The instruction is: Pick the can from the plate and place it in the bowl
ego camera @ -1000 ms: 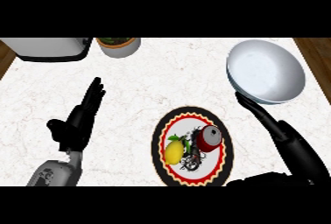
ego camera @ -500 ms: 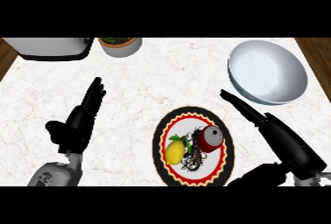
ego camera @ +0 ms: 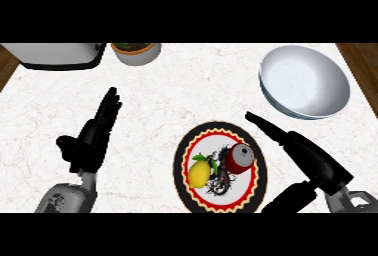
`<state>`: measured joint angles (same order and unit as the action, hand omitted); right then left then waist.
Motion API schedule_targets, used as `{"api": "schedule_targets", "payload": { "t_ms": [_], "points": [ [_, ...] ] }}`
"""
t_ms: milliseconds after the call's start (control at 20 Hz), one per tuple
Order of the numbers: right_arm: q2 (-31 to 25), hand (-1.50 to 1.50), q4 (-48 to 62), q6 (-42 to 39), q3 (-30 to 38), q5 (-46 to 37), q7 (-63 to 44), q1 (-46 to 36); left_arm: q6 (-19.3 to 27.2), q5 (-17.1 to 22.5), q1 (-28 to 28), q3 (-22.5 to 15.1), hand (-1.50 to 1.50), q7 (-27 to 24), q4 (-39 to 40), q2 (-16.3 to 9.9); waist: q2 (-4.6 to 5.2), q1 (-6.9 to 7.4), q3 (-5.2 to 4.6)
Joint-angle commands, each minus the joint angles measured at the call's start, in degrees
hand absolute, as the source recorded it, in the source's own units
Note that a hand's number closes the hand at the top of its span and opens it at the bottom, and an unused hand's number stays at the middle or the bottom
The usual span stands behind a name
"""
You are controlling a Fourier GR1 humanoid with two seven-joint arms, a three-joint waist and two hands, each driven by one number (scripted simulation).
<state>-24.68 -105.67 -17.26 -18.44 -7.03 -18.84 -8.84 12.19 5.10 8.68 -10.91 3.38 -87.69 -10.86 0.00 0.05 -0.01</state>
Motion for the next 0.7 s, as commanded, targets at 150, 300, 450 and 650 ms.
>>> {"api": "schedule_targets", "payload": {
  "t_ms": [150,300,450,650],
  "points": [
    [4.1,-1.50,1.5,-4.6,4.2,-0.2,3.6,2.4,-2.6,-1.6,-0.4,1.7,0.00,1.3,-0.9,1.7,-0.03,-0.08,0.01],
    [5.3,-1.50,-1.1,-5.9,4.6,2.9,2.7,3.9,-0.9,-4.0,-0.1,0.8,0.00,0.0,0.5,3.3,-0.04,-0.18,0.00],
    [6.0,-1.50,1.1,-7.5,6.9,1.9,7.3,4.7,-2.1,-3.7,-0.8,1.4,0.00,1.8,-1.8,4.0,-0.03,-0.09,0.01],
    [8.9,-1.50,4.2,-8.4,7.5,1.4,8.4,5.1,-4.1,-3.8,-0.9,3.9,0.00,1.3,-1.4,3.0,-0.01,-0.03,0.01]
  ]
}}
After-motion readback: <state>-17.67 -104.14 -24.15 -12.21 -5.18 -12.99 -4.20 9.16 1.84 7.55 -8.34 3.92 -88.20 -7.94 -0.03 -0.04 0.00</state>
